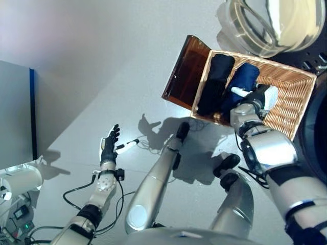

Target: Pick up the clothes and place them into the washing machine

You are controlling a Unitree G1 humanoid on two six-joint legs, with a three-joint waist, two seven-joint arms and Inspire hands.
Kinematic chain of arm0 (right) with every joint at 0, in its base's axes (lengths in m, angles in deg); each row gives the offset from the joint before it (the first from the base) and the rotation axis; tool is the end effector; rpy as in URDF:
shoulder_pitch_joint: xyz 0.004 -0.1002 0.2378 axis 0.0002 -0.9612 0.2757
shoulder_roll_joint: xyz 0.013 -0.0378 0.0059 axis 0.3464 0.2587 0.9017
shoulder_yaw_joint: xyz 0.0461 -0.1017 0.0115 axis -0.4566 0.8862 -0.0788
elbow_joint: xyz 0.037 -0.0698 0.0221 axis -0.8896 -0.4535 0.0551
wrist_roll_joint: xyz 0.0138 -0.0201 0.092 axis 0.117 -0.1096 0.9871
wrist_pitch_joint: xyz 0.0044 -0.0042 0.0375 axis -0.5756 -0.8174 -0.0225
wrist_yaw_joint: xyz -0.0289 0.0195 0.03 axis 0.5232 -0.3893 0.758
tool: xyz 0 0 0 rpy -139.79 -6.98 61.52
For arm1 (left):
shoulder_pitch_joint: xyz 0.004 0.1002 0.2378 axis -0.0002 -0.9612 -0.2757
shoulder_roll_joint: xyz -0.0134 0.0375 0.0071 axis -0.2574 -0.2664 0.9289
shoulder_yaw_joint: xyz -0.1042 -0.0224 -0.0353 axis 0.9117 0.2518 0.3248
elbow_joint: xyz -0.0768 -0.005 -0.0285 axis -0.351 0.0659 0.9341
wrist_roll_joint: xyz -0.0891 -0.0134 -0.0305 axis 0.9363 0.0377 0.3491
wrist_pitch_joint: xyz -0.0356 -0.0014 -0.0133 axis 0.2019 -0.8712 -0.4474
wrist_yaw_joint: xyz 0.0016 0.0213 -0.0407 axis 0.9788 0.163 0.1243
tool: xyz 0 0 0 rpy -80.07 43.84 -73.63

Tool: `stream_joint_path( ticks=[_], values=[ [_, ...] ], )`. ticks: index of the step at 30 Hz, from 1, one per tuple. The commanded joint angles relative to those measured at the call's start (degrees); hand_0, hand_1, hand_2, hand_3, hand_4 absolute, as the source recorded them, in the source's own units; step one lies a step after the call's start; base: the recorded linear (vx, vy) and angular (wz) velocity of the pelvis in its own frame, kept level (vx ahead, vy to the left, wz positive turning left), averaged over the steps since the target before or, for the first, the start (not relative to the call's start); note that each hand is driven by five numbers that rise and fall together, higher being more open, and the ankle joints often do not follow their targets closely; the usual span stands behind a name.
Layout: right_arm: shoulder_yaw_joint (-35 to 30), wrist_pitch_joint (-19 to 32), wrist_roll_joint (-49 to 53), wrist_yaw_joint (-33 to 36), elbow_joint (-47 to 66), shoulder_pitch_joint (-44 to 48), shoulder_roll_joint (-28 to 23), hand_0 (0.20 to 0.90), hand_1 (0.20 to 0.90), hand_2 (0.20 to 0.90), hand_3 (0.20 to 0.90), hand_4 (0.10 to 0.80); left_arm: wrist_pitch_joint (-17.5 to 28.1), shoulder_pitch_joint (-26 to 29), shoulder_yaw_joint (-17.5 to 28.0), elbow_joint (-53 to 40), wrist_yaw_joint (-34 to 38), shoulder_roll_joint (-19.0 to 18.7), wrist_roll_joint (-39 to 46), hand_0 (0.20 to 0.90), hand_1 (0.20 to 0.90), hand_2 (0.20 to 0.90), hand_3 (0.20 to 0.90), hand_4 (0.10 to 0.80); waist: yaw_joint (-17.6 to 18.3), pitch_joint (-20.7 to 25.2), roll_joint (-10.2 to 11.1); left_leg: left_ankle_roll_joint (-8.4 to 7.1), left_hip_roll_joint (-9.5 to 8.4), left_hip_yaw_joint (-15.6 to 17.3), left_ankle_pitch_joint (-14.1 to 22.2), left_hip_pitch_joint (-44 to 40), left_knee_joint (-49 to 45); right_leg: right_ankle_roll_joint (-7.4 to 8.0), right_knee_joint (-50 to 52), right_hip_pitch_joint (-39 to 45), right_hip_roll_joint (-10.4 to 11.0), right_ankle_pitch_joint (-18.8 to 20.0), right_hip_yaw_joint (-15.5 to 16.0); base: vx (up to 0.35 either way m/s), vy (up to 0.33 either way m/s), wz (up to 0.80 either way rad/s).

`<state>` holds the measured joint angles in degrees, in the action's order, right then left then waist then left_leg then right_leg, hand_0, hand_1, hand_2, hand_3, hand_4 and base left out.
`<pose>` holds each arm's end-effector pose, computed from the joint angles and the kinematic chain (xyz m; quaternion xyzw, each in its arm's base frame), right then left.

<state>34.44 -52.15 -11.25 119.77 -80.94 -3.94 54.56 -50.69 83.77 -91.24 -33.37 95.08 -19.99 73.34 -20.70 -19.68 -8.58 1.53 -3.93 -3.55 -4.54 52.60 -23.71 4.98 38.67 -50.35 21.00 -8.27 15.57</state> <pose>0.3505 -0.2288 0.1110 -0.1648 0.1283 -0.4137 0.8861 0.1905 0.1838 -0.0481 0.0898 0.1137 0.1072 0.9836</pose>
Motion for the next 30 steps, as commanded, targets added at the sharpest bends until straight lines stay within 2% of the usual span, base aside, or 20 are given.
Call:
stream_joint_path(
  ticks=[1, 9, 11, 14, 17, 19, 20, 21, 22, 24, 25, 26, 30],
  values=[
    [0.94, 3.79, 1.45, 2.27, 3.75, -1.07, -5.60, 0.200, 0.200, 0.200, 0.200, 0.300, 2.49, -3.06, 1.46, 0.33, 1.14, -2.40, -0.25, 0.900, 0.900, 0.900, 0.900, 0.800, 0.72, 1.60, -1.74, -3.05, -0.36, 3.04, 6.46, -0.19, -0.06, -0.23, -6.46, 4.60, -2.11, 1.48, -2.35, -0.002, 0.023, -0.15],
    [-4.43, 10.06, 10.28, 0.08, 10.54, -6.68, -4.58, 0.200, 0.200, 0.200, 0.200, 0.300, 1.75, -3.97, 1.16, 5.82, -0.61, -1.86, 1.41, 0.900, 0.900, 0.900, 0.900, 0.800, 5.38, 3.25, -0.54, -2.73, 0.63, 5.89, 6.52, -7.32, 2.97, 0.40, -12.47, 10.22, -3.21, 4.13, -5.35, 0.005, 0.040, -0.25],
    [-5.57, 12.92, 12.96, -0.35, 15.97, -10.09, -0.71, 0.200, 0.200, 0.200, 0.200, 0.300, 1.89, -3.97, 1.49, 8.43, -1.29, -1.05, 3.40, 0.900, 0.900, 0.900, 0.900, 0.800, 7.87, 3.10, 0.31, -2.62, 1.26, 7.45, 6.45, -9.52, 3.76, 0.60, -14.88, 11.73, -4.09, 5.39, -6.87, 0.002, 0.076, -0.32],
    [-6.61, 15.76, 16.73, -1.54, 21.87, -13.31, 2.46, 0.200, 0.200, 0.200, 0.200, 0.300, 2.14, -3.47, 1.35, 10.18, -1.56, -0.17, 4.88, 0.900, 0.900, 0.900, 0.900, 0.800, 9.46, 2.71, 0.75, -2.54, 1.86, 8.61, 6.74, -10.81, 3.59, 0.70, -15.97, 12.32, -4.68, 5.96, -7.83, -0.024, 0.029, -0.67],
    [-8.67, 19.95, 23.67, -5.16, 29.35, -18.73, 5.54, 0.200, 0.200, 0.200, 0.200, 0.300, 3.06, -3.75, 0.74, 9.81, -2.97, 1.01, 7.50, 0.900, 0.900, 0.900, 0.900, 0.800, 10.99, 2.29, 0.34, -2.26, 2.14, 9.68, 7.39, -11.21, 2.54, 0.52, -15.57, 11.73, -5.08, 6.04, -9.00, -0.039, 0.024, -0.43],
    [-12.16, 24.19, 31.66, -9.36, 35.01, -22.52, 8.35, 0.200, 0.200, 0.200, 0.200, 0.300, 3.73, -4.29, -0.74, 8.65, -3.92, 1.68, 8.40, 0.900, 0.900, 0.900, 0.900, 0.800, 12.07, 1.97, -0.58, -2.10, 2.19, 10.33, 7.86, -11.34, 2.05, 0.54, -15.45, 11.50, -5.19, 6.02, -9.59, -0.031, 0.034, -0.25],
    [-14.28, 26.36, 35.67, -11.54, 35.76, -23.83, 9.17, 0.200, 0.200, 0.200, 0.200, 0.300, 4.02, -5.22, -1.43, 8.44, -5.15, 2.11, 8.72, 0.900, 0.900, 0.900, 0.900, 0.800, 12.31, 1.96, -1.88, -1.92, 1.99, 10.61, 8.06, -11.27, 1.90, 0.51, -15.36, 10.97, -5.18, 5.97, -10.05, -0.016, 0.035, -0.21],
    [-14.28, 26.45, 35.97, -11.84, 35.72, -23.99, 9.12, 0.200, 0.200, 0.200, 0.200, 0.300, 4.04, -5.29, -1.50, 8.44, -5.19, 2.08, 8.77, 0.900, 0.900, 0.900, 0.900, 0.800, 12.23, 2.08, -1.86, -1.91, 2.00, 10.64, 8.10, -11.19, 1.84, 0.51, -15.29, 10.86, -5.19, 5.94, -10.10, -0.008, 0.048, -0.20],
    [-16.98, 28.49, 40.26, -13.56, 38.13, -24.53, 10.13, 0.200, 0.200, 0.200, 0.200, 0.300, 3.99, -5.80, -1.54, 8.68, -5.74, 2.55, 9.66, 0.900, 0.900, 0.900, 0.900, 0.800, 12.60, 2.02, -3.42, -1.75, 1.91, 11.06, 8.28, -10.88, 1.68, 0.52, -14.70, 9.96, -5.05, 5.61, -10.65, 0.008, 0.035, -0.13],
    [-17.97, 30.27, 41.54, -13.39, 40.37, -25.17, 10.96, 0.200, 0.200, 0.200, 0.200, 0.300, 4.26, -5.92, -1.66, 9.50, -6.30, 3.16, 10.99, 0.900, 0.900, 0.900, 0.900, 0.800, 12.73, 2.11, -4.63, -1.65, 1.85, 11.49, 8.53, -10.22, 0.89, 0.33, -13.72, 8.80, -5.01, 5.19, -11.24, 0.013, 0.041, -0.14],
    [-17.94, 30.32, 41.48, -13.29, 40.60, -25.35, 11.03, 0.200, 0.200, 0.200, 0.200, 0.300, 4.31, -5.89, -1.69, 9.60, -6.35, 3.17, 11.05, 0.900, 0.900, 0.900, 0.900, 0.800, 12.68, 2.19, -4.61, -1.64, 1.87, 11.53, 8.61, -10.10, 0.75, 0.33, -13.57, 8.66, -5.02, 5.13, -11.30, 0.013, 0.043, -0.18],
    [-18.97, 30.71, 42.07, -13.20, 40.79, -25.67, 11.14, 0.200, 0.200, 0.200, 0.200, 0.300, 4.27, -6.22, -1.84, 10.16, -7.03, 3.86, 12.25, 0.900, 0.900, 0.900, 0.900, 0.800, 12.92, 2.10, -5.72, -1.54, 1.97, 12.02, 9.14, -9.56, -0.12, 0.16, -12.40, 7.48, -5.21, 4.69, -12.13, 0.009, 0.025, -0.17],
    [-18.72, 31.26, 41.07, -12.05, 40.91, -24.37, 10.74, 0.200, 0.200, 0.200, 0.200, 0.300, 4.63, -5.95, -2.24, 11.53, -7.36, 4.68, 13.63, 0.900, 0.900, 0.900, 0.900, 0.800, 13.26, 1.65, -7.36, -1.48, 2.39, 13.03, 10.19, -7.78, -2.43, -0.14, -9.59, 4.41, -5.60, 4.00, -13.62, 0.011, 0.010, -0.10]
  ],
)
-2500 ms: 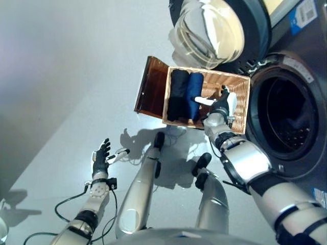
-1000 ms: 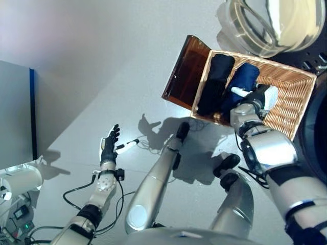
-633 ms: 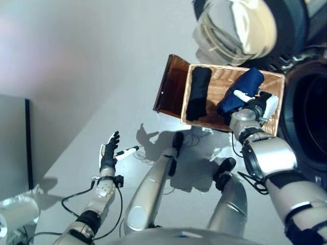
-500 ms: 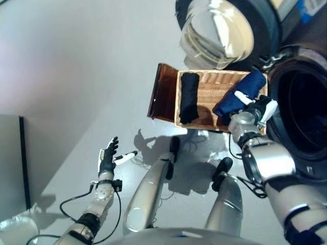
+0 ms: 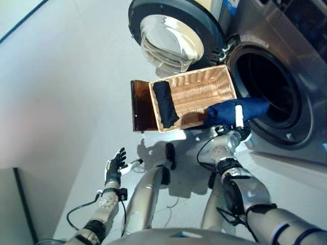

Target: Pick up the clothes and place them into the washing machine

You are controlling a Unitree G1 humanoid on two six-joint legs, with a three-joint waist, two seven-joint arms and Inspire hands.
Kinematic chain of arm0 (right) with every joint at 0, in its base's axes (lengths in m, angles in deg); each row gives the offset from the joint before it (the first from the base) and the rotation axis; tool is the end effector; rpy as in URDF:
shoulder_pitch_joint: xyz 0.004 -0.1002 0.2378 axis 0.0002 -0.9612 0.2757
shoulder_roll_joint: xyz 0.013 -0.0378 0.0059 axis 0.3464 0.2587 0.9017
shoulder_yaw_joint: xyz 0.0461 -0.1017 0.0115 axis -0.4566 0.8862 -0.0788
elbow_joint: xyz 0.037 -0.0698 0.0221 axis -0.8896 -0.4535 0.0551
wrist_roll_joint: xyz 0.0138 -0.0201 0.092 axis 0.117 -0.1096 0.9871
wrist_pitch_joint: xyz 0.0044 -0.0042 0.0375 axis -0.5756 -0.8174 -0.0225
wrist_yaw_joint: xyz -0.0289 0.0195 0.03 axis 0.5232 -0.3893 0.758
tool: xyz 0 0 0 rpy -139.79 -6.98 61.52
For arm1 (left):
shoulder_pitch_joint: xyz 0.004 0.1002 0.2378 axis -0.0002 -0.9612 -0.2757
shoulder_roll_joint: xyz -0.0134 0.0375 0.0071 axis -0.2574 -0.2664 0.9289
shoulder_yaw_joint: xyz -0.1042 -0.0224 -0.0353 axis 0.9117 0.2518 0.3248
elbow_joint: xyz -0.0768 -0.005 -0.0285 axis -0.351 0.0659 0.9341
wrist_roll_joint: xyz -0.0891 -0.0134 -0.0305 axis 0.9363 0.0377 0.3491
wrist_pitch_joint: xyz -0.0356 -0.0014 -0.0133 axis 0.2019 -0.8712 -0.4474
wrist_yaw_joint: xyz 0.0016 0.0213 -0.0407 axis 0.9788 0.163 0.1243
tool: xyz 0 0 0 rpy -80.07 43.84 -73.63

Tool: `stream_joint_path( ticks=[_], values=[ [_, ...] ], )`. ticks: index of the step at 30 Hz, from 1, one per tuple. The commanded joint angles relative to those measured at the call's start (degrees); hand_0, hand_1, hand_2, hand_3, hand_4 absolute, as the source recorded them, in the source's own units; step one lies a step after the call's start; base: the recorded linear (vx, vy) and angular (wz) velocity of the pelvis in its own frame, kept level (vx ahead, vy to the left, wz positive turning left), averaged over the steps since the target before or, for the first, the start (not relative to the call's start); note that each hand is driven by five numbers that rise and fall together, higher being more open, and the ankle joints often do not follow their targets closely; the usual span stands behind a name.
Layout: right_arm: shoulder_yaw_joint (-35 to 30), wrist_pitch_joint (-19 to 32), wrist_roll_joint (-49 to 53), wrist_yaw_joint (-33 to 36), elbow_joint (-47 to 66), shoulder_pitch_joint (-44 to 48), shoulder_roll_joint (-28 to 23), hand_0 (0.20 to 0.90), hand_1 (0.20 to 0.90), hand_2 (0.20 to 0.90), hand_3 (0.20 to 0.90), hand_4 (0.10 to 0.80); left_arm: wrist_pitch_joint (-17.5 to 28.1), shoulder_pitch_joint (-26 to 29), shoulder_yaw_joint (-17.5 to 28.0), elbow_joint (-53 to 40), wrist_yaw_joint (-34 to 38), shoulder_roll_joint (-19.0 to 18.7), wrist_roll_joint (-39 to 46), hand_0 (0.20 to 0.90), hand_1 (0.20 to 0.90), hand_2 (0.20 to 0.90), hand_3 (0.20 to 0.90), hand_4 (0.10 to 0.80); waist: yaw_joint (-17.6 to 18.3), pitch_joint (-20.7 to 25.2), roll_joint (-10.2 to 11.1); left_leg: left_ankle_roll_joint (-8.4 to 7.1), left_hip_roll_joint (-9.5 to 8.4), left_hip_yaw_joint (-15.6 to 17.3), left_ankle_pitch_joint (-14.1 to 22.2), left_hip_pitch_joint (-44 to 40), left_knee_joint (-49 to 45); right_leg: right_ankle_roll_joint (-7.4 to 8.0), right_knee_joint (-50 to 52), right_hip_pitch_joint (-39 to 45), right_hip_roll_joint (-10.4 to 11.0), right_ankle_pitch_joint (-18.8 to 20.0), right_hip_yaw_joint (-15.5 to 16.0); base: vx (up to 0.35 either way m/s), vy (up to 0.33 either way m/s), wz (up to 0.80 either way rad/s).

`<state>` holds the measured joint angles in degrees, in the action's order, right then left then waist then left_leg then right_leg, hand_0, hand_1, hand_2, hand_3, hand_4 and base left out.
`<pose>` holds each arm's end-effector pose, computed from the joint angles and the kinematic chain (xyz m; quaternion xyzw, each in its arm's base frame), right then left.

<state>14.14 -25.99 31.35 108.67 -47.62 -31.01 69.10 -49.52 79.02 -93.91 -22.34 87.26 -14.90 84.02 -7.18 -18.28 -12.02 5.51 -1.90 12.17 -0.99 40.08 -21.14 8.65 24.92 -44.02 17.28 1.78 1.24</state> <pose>0.3037 -0.1910 0.0370 0.4137 0.0098 -0.4359 0.7992 0.1426 0.1723 -0.0878 0.0085 0.2534 0.0975 0.9624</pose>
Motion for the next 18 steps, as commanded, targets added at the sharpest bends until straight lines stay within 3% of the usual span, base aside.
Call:
stream_joint_path(
  ticks=[1, 10, 13, 14, 15, 16, 17, 18],
  values=[
    [1.62, 5.05, -1.54, -1.01, 7.56, 2.98, -3.84, 0.200, 0.200, 0.200, 0.200, 0.300, 3.49, -1.29, 0.30, 0.50, 0.27, -0.24, 3.27, 0.900, 0.900, 0.900, 0.900, 0.800, -0.29, 0.25, -4.09, -5.44, 0.50, -2.54, 6.79, 5.05, -5.34, -3.85, 4.52, -2.32, -2.03, -6.14, 0.48, 0.023, -0.001, -0.09],
    [-0.65, 5.64, -1.76, 0.51, 4.30, 9.18, -7.84, 0.200, 0.200, 0.200, 0.200, 0.300, 2.80, -2.54, -0.71, 0.88, -0.73, -0.19, 3.24, 0.900, 0.900, 0.900, 0.900, 0.800, -0.53, 1.06, -5.35, -5.64, 1.04, -2.29, 6.68, 4.68, -3.71, -4.04, 5.05, -3.06, -2.66, -7.16, -0.02, 0.050, -0.022, -0.08],
    [-2.39, 6.85, -4.63, 4.57, 4.11, 19.25, -19.72, 0.200, 0.200, 0.200, 0.200, 0.300, 3.86, -3.11, -0.15, -2.06, -1.23, -2.40, 2.79, 0.900, 0.900, 0.900, 0.900, 0.800, -1.92, 2.09, -6.62, -6.65, 0.07, -3.30, 3.81, 4.31, 1.12, -3.74, 2.44, -2.67, -2.06, -6.96, 0.56, -0.014, -0.034, 0.07],
    [-2.22, 6.67, -4.88, 4.91, 3.45, 20.18, -20.43, 0.200, 0.200, 0.200, 0.200, 0.300, 3.74, -2.80, -0.33, -2.32, -1.17, -2.20, 2.76, 0.900, 0.900, 0.900, 0.900, 0.800, -2.01, 1.97, -6.99, -6.68, -0.07, -3.48, 3.39, 4.25, 1.68, -3.75, 2.18, -2.64, -1.96, -6.82, 0.78, -0.045, -0.057, 0.23],
    [0.86, 5.61, -7.53, 7.80, 0.14, 26.88, -28.54, 0.200, 0.200, 0.200, 0.200, 0.300, 4.39, -3.43, -0.20, -3.89, -1.52, -4.23, 2.36, 0.900, 0.900, 0.900, 0.900, 0.800, -3.46, 3.02, -7.48, -7.27, -0.58, -3.95, 2.19, 3.88, 3.63, -3.67, 2.25, -3.06, -1.44, -6.96, 0.96, -0.023, -0.042, 0.30],
    [3.31, 4.84, -8.01, 9.17, -1.88, 31.67, -32.88, 0.200, 0.200, 0.200, 0.200, 0.300, 4.55, -3.63, -0.27, -5.10, -1.46, -5.03, 2.05, 0.900, 0.900, 0.900, 0.900, 0.800, -4.34, 3.65, -8.08, -7.40, -1.02, -4.29, 1.74, 3.71, 4.85, -3.58, 2.47, -3.69, -1.16, -7.16, 0.92, -0.036, -0.049, 0.42],
    [7.01, 2.49, -9.33, 9.15, -4.05, 36.48, -37.54, 0.722, 0.722, 0.722, 0.722, 0.673, 4.47, -3.73, 0.39, -5.91, -1.35, -6.18, 1.92, 0.900, 0.900, 0.900, 0.900, 0.800, -5.02, 4.17, -8.37, -7.62, -1.30, -4.42, 1.29, 3.83, 5.26, -3.61, 2.88, -4.78, -0.87, -7.12, 0.79, -0.016, -0.017, 0.51],
    [12.17, -0.03, -9.50, 6.81, -5.10, 40.96, -41.37, 0.900, 0.900, 0.900, 0.900, 0.800, 4.53, -3.99, 0.78, -7.64, -1.77, -6.87, 1.59, 0.900, 0.900, 0.900, 0.900, 0.800, -5.63, 4.62, -8.42, -7.82, -1.43, -4.30, 0.97, 4.17, 5.64, -3.65, 3.32, -5.91, -0.62, -6.82, 0.42, -0.007, 0.009, 0.49]
  ],
)
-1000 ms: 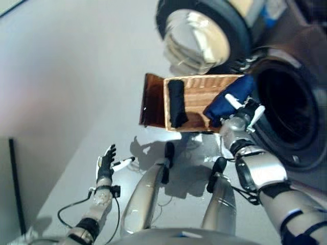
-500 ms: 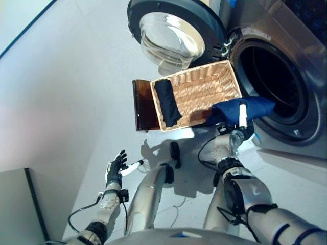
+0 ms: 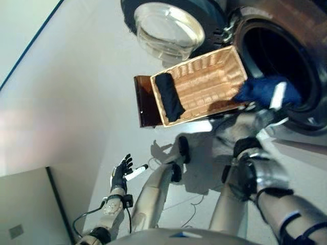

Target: Pick up the clothes and place them into the washing machine

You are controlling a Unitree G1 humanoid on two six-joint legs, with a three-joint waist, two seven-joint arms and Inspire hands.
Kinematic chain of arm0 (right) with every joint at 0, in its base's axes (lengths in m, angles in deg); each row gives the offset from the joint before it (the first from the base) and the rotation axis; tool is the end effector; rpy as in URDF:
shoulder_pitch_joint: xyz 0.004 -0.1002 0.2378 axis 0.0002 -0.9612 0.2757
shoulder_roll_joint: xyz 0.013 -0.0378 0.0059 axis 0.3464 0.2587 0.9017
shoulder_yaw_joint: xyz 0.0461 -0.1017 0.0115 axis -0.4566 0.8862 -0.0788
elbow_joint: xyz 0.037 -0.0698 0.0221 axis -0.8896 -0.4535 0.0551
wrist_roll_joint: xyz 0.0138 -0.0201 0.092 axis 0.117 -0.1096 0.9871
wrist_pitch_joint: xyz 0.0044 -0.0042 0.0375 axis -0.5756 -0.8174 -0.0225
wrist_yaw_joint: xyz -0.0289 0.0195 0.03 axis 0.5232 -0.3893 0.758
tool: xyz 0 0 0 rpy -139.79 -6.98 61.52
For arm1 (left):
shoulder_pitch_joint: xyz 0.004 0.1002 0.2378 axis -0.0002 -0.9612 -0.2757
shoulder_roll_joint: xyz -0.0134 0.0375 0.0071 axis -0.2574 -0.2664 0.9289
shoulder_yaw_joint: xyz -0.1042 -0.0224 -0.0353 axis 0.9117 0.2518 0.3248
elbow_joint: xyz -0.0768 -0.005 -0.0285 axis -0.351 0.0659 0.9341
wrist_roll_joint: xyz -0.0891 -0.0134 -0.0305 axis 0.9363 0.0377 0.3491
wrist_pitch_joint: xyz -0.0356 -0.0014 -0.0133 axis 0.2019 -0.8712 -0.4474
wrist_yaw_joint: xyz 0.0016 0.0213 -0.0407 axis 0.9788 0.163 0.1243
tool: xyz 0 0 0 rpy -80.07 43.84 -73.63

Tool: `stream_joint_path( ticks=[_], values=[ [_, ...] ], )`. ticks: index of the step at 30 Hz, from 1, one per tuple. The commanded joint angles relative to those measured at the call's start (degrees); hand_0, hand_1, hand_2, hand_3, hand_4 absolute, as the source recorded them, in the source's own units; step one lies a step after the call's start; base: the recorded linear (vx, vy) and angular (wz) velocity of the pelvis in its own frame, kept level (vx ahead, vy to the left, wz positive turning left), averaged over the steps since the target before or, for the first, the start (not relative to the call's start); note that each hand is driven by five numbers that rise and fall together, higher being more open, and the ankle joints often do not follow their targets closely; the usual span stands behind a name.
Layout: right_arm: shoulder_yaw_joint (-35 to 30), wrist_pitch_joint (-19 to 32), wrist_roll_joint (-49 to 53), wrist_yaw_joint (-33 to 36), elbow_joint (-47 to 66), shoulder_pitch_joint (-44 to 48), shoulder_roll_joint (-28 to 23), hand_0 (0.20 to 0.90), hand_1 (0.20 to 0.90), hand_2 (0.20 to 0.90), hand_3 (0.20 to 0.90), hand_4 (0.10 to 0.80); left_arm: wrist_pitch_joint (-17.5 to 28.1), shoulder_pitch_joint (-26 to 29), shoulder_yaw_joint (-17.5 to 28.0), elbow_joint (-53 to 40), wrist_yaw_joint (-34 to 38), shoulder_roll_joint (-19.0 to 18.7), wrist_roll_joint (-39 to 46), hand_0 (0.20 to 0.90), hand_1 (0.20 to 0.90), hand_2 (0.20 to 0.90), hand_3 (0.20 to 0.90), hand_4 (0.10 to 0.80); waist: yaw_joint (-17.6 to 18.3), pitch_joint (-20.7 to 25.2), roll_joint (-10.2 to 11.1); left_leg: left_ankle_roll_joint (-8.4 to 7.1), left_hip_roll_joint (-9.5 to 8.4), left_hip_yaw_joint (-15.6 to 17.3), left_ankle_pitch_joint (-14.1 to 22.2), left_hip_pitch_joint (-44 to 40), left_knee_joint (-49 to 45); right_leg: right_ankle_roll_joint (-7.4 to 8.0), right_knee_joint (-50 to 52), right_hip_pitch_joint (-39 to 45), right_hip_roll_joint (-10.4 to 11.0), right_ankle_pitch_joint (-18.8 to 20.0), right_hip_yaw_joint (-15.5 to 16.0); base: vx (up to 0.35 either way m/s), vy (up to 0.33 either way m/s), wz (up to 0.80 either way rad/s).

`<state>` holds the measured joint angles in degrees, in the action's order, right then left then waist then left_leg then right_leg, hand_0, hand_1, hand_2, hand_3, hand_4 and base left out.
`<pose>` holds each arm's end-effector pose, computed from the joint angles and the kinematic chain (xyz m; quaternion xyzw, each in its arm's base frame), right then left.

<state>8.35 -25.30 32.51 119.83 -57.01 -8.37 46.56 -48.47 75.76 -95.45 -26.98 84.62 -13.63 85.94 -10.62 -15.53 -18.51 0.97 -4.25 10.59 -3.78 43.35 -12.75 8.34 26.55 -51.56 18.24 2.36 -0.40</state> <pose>0.3386 -0.2936 0.1840 0.4421 -0.1665 -0.5399 0.6967 0.1325 0.1585 -0.0873 -0.0348 0.2432 0.0668 0.9670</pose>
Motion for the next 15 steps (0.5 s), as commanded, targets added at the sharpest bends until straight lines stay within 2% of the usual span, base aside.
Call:
stream_joint_path(
  ticks=[1, 5, 10, 15],
  values=[
    [22.23, -1.70, -10.60, -4.99, 3.50, 22.74, -21.28, 0.900, 0.900, 0.900, 0.900, 0.800, 3.56, -1.60, 2.44, -4.09, 0.92, -8.32, -0.72, 0.900, 0.900, 0.900, 0.900, 0.800, -2.60, 2.33, -2.47, -3.46, 0.82, -2.53, 3.40, 1.42, -2.20, -3.36, 2.20, 0.28, -1.41, -7.30, 1.55, 0.020, 0.030, 0.27],
    [28.73, -2.74, -10.81, -6.14, 3.50, 29.47, -22.48, 0.900, 0.900, 0.900, 0.900, 0.800, 2.83, -3.25, 3.65, -3.15, 1.54, -8.30, 0.05, 0.900, 0.900, 0.900, 0.900, 0.800, -2.93, 3.25, -2.64, -3.38, 0.55, -1.39, 3.18, 2.72, -1.68, -3.38, 3.43, -2.85, -1.36, -6.90, -0.39, 0.034, 0.049, -0.10],
    [27.39, -4.04, -11.11, -8.19, 1.01, 28.00, -20.21, 0.900, 0.900, 0.900, 0.900, 0.800, 2.49, -3.19, 3.72, -0.89, 1.19, -6.97, 1.29, 0.900, 0.900, 0.900, 0.900, 0.800, -2.53, 3.36, -2.62, -2.95, 0.59, -0.18, 3.60, 3.06, -1.96, -3.20, 3.40, -3.48, -1.99, -6.35, -1.60, 0.030, 0.043, -0.06],
    [25.39, -3.55, -11.22, -8.02, 0.27, 25.33, -18.51, 0.900, 0.900, 0.900, 0.900, 0.800, 2.76, -2.53, 3.94, -1.26, 0.42, -6.39, 2.33, 0.900, 0.900, 0.900, 0.900, 0.800, -1.93, 3.19, -2.86, -2.96, 0.51, -0.08, 3.73, 3.14, -2.30, -3.14, 2.85, -2.57, -1.94, -6.00, -1.48, -0.002, 0.012, -0.04]
  ],
)
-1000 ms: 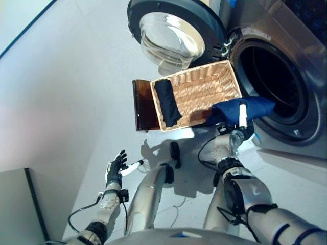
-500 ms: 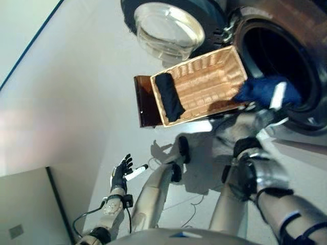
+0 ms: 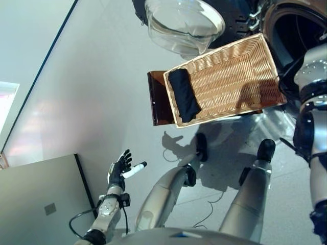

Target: Pick up the clothes and place them into the washing machine

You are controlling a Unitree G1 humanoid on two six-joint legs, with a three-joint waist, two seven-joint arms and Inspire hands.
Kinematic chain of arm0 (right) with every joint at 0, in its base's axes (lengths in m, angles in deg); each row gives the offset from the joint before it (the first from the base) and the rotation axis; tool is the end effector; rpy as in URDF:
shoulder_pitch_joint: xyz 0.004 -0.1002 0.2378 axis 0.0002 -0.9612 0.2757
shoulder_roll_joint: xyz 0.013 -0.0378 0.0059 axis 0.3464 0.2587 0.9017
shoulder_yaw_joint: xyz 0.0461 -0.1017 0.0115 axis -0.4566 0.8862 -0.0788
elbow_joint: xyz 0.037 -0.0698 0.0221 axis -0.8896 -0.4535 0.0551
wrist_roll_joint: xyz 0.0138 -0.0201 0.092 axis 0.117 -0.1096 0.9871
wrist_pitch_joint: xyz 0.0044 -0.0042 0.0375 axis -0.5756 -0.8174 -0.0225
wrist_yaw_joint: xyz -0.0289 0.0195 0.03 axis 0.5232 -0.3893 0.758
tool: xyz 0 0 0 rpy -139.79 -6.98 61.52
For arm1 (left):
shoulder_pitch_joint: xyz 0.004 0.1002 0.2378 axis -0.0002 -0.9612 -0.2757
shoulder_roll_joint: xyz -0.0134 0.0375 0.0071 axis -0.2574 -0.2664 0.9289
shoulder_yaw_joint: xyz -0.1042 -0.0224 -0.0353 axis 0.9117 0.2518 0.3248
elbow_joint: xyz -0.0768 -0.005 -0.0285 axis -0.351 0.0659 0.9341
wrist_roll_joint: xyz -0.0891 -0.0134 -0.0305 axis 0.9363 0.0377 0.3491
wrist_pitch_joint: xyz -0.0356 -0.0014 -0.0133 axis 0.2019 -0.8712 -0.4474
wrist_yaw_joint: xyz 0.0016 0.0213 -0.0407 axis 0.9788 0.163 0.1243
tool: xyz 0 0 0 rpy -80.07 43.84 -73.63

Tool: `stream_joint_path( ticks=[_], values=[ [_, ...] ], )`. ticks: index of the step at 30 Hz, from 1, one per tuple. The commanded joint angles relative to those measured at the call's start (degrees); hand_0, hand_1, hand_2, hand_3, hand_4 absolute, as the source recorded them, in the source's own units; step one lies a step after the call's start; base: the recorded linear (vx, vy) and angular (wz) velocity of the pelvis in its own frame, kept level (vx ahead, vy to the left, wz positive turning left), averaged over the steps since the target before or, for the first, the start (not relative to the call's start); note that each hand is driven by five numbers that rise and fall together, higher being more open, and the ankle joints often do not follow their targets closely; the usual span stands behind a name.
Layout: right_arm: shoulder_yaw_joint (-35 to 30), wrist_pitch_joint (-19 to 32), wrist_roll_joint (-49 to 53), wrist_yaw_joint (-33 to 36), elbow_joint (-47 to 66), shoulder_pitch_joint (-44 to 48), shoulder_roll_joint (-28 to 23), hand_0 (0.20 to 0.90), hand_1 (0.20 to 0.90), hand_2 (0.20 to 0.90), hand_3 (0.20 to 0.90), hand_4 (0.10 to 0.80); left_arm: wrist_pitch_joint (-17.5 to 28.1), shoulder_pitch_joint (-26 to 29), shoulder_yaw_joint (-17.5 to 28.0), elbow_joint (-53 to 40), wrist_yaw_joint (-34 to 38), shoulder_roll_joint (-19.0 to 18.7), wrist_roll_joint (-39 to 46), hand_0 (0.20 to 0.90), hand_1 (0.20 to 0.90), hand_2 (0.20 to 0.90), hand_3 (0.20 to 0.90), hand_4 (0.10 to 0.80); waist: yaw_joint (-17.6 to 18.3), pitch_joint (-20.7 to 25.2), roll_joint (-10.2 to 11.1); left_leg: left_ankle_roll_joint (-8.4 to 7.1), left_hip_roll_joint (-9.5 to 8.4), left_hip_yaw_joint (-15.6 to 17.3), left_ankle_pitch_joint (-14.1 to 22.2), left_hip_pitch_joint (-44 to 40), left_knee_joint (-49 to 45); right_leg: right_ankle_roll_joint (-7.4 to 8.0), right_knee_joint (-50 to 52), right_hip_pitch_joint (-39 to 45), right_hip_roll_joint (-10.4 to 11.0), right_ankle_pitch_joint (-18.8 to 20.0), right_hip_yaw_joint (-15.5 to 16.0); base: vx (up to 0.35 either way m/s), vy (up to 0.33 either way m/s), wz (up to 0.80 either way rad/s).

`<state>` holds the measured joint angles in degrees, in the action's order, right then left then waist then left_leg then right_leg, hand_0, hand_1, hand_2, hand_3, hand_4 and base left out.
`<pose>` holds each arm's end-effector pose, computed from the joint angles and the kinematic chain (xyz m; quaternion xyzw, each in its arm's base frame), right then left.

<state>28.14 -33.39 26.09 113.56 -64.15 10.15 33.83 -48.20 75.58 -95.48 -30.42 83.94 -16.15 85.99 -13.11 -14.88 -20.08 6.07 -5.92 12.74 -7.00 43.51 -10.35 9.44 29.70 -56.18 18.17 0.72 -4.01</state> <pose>0.3373 -0.3109 0.2965 0.2702 -0.2715 -0.4598 0.8012 0.1383 0.1680 -0.0800 -0.0284 0.2161 0.0578 0.9743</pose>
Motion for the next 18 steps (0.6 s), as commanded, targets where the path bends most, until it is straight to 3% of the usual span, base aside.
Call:
stream_joint_path(
  ticks=[1, 10, 18],
  values=[
    [5.09, 4.50, -4.73, -1.68, 6.98, 6.21, -5.47, 0.900, 0.900, 0.900, 0.900, 0.800, 2.30, -2.41, 3.85, 2.19, 0.91, -3.79, 2.43, 0.900, 0.900, 0.900, 0.900, 0.800, 0.68, 2.52, -1.38, -8.04, 2.18, -2.23, 6.96, 2.90, -4.72, -4.30, -0.44, 2.27, -1.92, -4.36, 2.17, 0.000, 0.000, 0.00],
    [0.09, 4.60, -2.85, -2.81, 5.99, -0.86, 0.86, 0.900, 0.900, 0.900, 0.900, 0.800, 1.67, -2.03, 3.54, 4.99, 0.06, -3.55, 2.01, 0.900, 0.900, 0.900, 0.900, 0.800, 1.07, 2.31, -0.54, -7.85, 2.22, -2.59, 7.11, 2.20, -4.98, -4.43, -1.22, 4.20, -2.34, -4.08, 2.99, -0.002, 0.002, -0.01],
    [-4.04, 3.66, -4.10, -5.41, 7.55, -14.55, 13.27, 0.900, 0.900, 0.900, 0.900, 0.800, 0.45, -0.97, 4.43, 9.79, -0.37, -2.65, 0.99, 0.900, 0.900, 0.900, 0.900, 0.800, 2.72, 0.71, 4.05, -7.84, 3.38, -3.83, 7.00, 0.68, -5.70, -4.79, -4.16, 8.97, -3.87, -3.21, 5.46, -0.019, -0.025, -0.06]
  ],
)
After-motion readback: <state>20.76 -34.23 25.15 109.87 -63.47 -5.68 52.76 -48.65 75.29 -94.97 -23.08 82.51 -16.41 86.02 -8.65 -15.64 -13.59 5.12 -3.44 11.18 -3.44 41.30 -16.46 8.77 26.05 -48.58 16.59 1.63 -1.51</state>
